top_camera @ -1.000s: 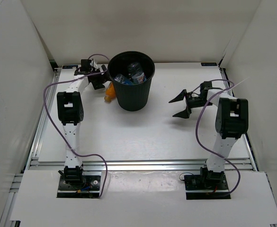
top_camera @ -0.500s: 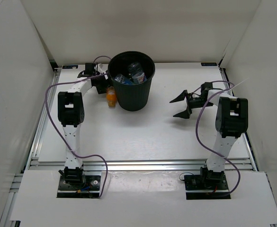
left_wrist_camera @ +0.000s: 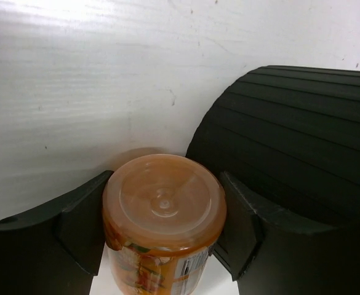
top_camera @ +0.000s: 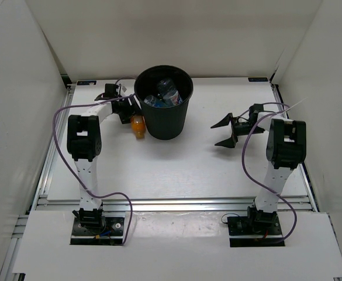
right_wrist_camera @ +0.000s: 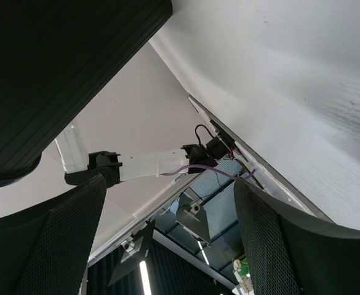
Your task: Put the plastic bottles in the bin
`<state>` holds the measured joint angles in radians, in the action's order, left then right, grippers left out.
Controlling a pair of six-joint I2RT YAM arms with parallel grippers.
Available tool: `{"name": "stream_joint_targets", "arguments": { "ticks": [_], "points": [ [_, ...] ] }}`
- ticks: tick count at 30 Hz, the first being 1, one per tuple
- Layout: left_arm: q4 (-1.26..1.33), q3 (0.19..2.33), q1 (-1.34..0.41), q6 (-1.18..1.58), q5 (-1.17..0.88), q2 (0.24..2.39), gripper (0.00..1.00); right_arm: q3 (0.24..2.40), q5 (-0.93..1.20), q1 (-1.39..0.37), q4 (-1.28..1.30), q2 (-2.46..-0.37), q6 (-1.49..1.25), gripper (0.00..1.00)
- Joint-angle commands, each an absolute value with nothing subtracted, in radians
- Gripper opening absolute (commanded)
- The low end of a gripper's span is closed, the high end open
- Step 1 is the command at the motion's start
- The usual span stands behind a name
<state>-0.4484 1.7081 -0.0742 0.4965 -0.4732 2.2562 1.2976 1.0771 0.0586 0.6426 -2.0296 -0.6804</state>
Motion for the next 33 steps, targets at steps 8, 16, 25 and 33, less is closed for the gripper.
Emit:
{"name": "stream_joint_targets", "arguments": {
  "ticks": [8, 16, 25, 33],
  "points": [
    [-0.482, 1.761, -0.002, 0.684, -0.344, 2.076, 0.21, 1.292, 1.117, 0.064, 0.614, -2.065, -0.67, 0.87],
    [-0.482, 2.029, -0.011, 0.755, -0.193, 1.924, 0.21, 1.301, 1.126, 0.074, 0.614, -2.065, -0.67, 0.87],
    [-0.482, 2.324, -0.225, 0.666, -0.29, 2.013, 0.21, 1.301, 1.126, 0.074, 0.623, -2.065, -0.661, 0.87],
    [-0.482, 2.174, -0.337, 0.63, -0.324, 2.033, 0.54, 1.301, 1.106, 0.083, 0.655, -2.036, -0.629, 0.89]
  ]
}}
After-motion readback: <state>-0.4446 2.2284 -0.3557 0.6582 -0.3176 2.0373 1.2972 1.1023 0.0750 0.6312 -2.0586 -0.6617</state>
